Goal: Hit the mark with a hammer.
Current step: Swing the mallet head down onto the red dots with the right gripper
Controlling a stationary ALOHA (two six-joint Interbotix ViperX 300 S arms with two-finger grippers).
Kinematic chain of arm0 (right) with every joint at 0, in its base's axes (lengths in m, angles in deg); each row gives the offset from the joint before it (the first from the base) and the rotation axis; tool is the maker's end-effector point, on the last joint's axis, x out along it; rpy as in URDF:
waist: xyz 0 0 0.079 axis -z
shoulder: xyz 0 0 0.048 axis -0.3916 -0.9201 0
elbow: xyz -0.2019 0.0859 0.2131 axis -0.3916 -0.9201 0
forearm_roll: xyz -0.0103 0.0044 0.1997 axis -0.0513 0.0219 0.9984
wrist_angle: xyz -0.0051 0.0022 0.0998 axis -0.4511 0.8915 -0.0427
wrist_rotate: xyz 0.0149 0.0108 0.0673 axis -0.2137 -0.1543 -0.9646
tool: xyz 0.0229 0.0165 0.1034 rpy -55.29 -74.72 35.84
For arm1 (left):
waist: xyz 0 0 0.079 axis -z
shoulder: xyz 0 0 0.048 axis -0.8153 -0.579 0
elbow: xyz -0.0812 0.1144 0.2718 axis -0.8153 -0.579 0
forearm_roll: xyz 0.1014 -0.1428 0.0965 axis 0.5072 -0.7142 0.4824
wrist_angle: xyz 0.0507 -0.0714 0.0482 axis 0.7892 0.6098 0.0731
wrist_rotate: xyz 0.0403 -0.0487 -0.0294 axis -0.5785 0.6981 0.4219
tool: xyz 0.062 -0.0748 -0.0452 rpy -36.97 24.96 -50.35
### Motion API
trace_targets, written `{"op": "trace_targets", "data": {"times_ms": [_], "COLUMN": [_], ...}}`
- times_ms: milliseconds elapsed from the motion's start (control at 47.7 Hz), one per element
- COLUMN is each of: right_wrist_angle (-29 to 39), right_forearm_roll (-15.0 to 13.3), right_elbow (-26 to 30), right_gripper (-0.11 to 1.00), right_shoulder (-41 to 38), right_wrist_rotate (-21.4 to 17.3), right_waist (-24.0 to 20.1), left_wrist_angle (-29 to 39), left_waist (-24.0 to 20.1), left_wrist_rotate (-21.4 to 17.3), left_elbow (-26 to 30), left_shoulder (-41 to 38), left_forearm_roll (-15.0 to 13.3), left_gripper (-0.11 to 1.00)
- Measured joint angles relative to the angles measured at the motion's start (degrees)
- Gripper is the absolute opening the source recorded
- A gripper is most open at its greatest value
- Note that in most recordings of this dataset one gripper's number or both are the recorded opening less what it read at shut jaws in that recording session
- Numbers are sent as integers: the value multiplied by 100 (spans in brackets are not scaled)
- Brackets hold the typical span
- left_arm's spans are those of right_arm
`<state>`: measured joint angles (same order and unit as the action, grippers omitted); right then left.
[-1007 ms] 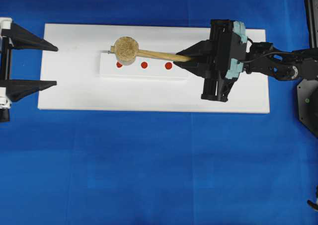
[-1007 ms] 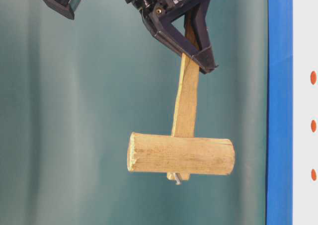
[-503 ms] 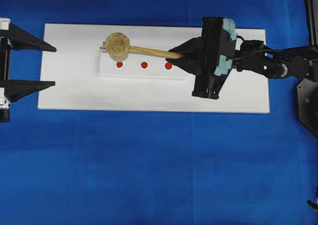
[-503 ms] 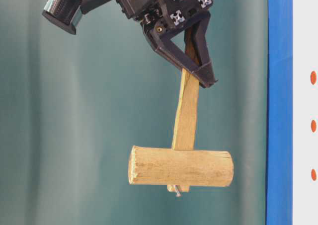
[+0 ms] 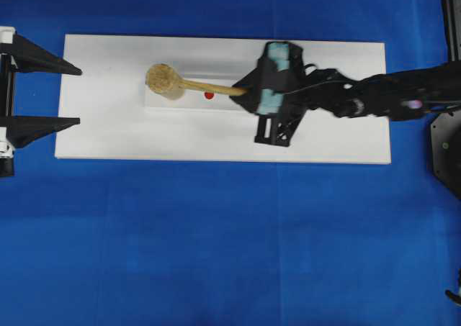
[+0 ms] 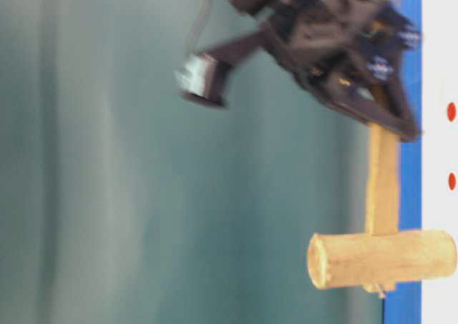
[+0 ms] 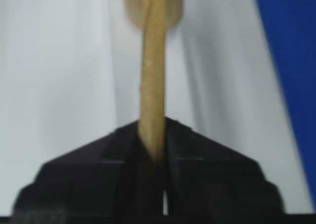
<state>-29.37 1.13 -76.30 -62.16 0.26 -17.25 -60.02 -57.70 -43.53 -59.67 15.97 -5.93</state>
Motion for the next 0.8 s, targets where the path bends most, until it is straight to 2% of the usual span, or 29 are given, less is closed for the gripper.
{"op": "trace_targets", "data": {"times_ms": [189, 357, 587, 797], "right_wrist_angle": [79, 88, 88, 97], "right_forearm_roll": [114, 114, 114, 114], "right_elbow": [0, -44, -264, -817], "right_gripper": [2, 2, 2, 2], "right_shoulder": [-105, 158, 1125, 2074], "right_wrist_rotate": [-44, -35, -18, -26], "right_waist": [88, 79, 105, 105], "left_wrist_angle": [9, 9, 9, 9], "left_waist": [0, 0, 0, 0], "left_wrist_rotate": [0, 9, 9, 9], "left_elbow": [0, 0, 0, 0], "left_shoulder": [9, 9, 0, 9], "left_forearm_roll": [0, 0, 0, 0], "left_gripper": [86, 86, 86, 86]}}
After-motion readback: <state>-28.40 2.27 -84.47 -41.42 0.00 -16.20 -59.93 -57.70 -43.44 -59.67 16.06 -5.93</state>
